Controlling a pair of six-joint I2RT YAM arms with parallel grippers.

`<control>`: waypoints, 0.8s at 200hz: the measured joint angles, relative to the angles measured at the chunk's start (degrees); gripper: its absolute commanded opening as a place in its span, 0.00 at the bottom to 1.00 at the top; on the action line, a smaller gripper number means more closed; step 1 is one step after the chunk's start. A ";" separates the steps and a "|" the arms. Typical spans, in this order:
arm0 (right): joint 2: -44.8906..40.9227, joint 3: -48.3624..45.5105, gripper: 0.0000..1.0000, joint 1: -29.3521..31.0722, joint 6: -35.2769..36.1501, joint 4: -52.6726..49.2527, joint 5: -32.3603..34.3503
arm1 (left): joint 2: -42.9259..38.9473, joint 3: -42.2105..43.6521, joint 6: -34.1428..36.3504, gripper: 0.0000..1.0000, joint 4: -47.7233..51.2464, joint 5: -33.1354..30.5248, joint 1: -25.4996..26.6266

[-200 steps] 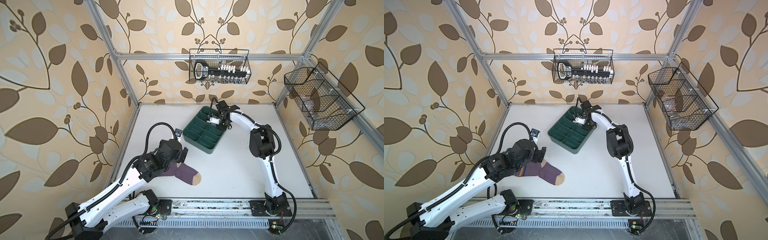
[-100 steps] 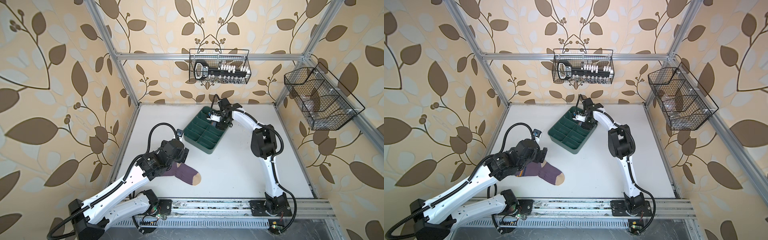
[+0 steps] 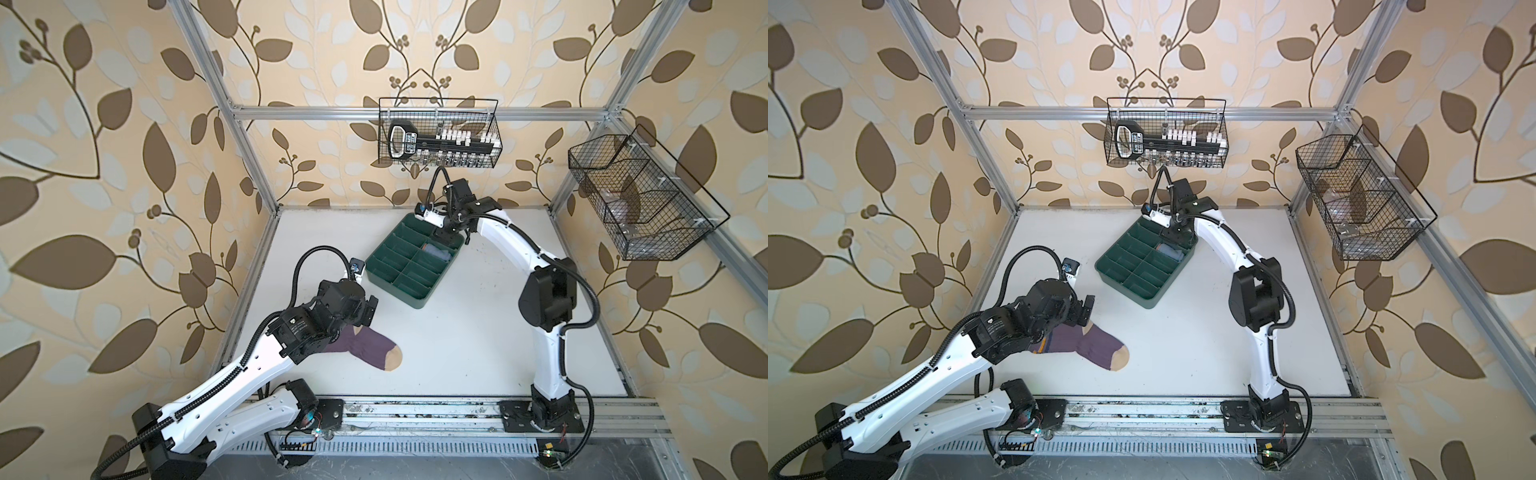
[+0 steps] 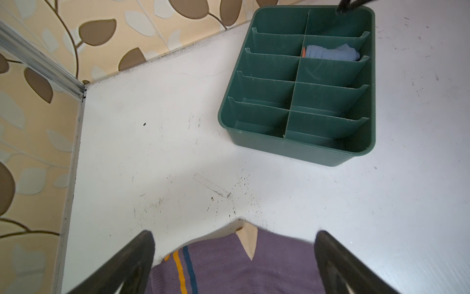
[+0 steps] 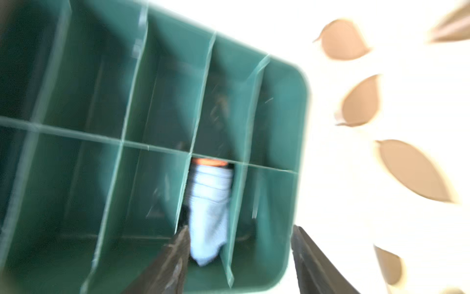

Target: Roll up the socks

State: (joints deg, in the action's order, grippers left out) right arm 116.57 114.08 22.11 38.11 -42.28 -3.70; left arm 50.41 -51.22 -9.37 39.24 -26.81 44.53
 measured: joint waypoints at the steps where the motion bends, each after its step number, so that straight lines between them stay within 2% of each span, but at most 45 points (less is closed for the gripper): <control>1: -0.33 -0.24 0.63 0.00 -0.26 0.26 0.00 | 0.00 0.00 0.02 0.99 0.00 -0.02 0.00; 19: -9.84 -6.91 0.66 -0.26 -11.10 7.93 0.42 | -0.11 0.00 0.55 0.99 -0.48 -0.70 0.00; 34: -19.15 -14.93 0.75 -1.03 -21.59 15.32 -0.13 | -0.46 -0.02 0.11 0.99 -1.88 -1.75 0.00; 39: -22.32 -18.32 0.81 -1.31 -24.61 18.25 -0.57 | -0.52 -0.17 -0.44 0.99 -2.27 -2.36 -0.02; 50: -30.10 -27.34 1.00 -2.05 -31.76 25.66 -1.88 | -0.17 -1.29 -2.25 0.99 -2.14 -3.23 -0.09; 82: -50.51 -58.47 1.00 -3.02 -51.52 51.28 -5.84 | 5.88 -9.31 -5.60 0.99 -2.16 -3.08 -0.72; 105: -59.06 -76.83 1.00 -2.80 -60.30 63.19 -7.26 | 8.98 -11.43 -7.08 0.99 -4.28 -0.57 -1.07; 127: -64.85 -83.30 1.00 -1.11 -64.11 63.30 -8.09 | 11.26 -12.35 -8.79 0.99 -4.90 3.26 -3.10; 160: -74.31 -86.64 1.00 -0.13 -71.67 65.33 -10.29 | 20.68 -18.93 -12.09 0.99 -4.83 11.32 -11.32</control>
State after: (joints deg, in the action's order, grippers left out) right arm 42.26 27.44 21.98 -33.56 23.05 -14.00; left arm 71.09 -70.15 -21.45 34.41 -15.49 33.21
